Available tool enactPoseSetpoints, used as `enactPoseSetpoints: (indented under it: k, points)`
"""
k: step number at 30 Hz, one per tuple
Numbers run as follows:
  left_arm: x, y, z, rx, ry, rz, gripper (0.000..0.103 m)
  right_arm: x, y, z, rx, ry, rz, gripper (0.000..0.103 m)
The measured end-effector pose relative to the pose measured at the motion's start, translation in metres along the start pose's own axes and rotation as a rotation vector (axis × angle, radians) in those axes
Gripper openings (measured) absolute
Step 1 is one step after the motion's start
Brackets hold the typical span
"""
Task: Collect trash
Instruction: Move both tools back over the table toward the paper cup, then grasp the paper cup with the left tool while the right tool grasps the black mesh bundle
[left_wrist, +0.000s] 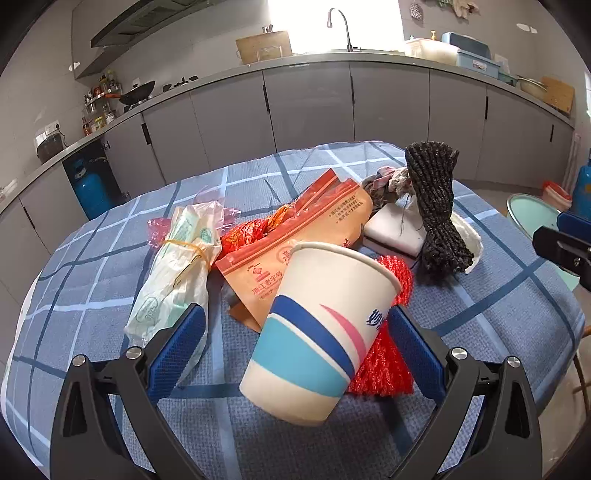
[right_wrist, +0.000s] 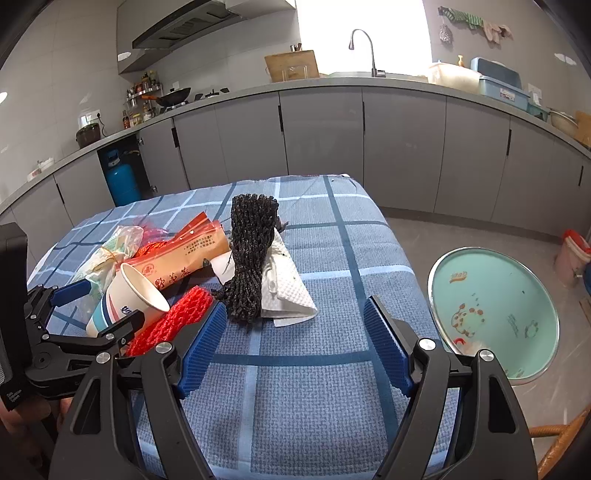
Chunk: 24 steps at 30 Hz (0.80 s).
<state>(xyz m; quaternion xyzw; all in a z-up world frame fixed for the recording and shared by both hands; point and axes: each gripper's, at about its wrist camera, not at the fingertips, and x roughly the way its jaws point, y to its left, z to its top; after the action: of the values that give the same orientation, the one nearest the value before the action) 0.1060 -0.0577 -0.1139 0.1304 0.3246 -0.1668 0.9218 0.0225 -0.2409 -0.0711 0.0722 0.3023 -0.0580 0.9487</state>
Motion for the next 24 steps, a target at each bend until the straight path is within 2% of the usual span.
enactPoseSetpoints:
  k: [1, 3, 4, 7, 8, 9, 11, 16, 17, 18, 19, 20, 21, 24]
  points:
    - [-0.001, 0.000, 0.000, 0.000, 0.000, -0.012, 0.087, 0.001, 0.001, 0.000, -0.002, 0.002, 0.001, 0.076]
    - [-0.001, -0.001, -0.001, 0.003, 0.016, -0.046, 0.064, 0.002, 0.002, 0.000, -0.005, 0.005, 0.005, 0.076]
    - [-0.001, -0.001, -0.002, 0.004, 0.018, -0.052, 0.063, 0.003, 0.003, -0.001, -0.005, 0.005, 0.006, 0.076]
    - [-0.009, -0.001, -0.003, 0.010, 0.009, -0.073, 0.051, 0.004, 0.007, 0.002, -0.011, 0.002, 0.007, 0.076]
    - [-0.011, -0.001, -0.003, 0.007, 0.005, -0.078, 0.042, 0.004, 0.008, 0.003, -0.014, -0.001, 0.008, 0.076]
    - [-0.014, -0.001, -0.002, 0.004, 0.000, -0.083, 0.025, 0.005, 0.010, 0.005, -0.017, -0.003, 0.008, 0.076]
    - [-0.020, 0.003, 0.001, -0.007, -0.009, -0.095, 0.021, 0.006, 0.012, 0.010, -0.024, -0.009, 0.007, 0.076]
    - [-0.018, 0.006, 0.002, -0.005, -0.004, -0.101, 0.023, 0.010, 0.019, 0.020, -0.041, -0.023, 0.011, 0.076]
    - [-0.018, 0.008, 0.001, -0.014, -0.008, -0.094, 0.029, 0.010, 0.019, 0.022, -0.041, -0.024, 0.012, 0.076]
    - [-0.018, 0.010, 0.001, -0.021, -0.013, -0.086, 0.050, 0.011, 0.020, 0.023, -0.043, -0.026, 0.013, 0.076]
    - [-0.019, 0.010, 0.001, -0.023, -0.020, -0.076, 0.063, 0.011, 0.021, 0.023, -0.045, -0.026, 0.012, 0.078]
    - [-0.019, 0.011, 0.001, -0.027, -0.031, -0.059, 0.085, 0.012, 0.022, 0.022, -0.046, -0.024, 0.011, 0.078]
    - [-0.020, 0.013, 0.002, -0.029, -0.046, -0.048, 0.088, 0.013, 0.022, 0.020, -0.046, -0.019, 0.012, 0.078]
    - [-0.011, 0.013, 0.004, -0.028, -0.025, -0.067, 0.087, 0.020, 0.023, 0.016, -0.044, 0.000, 0.015, 0.078]
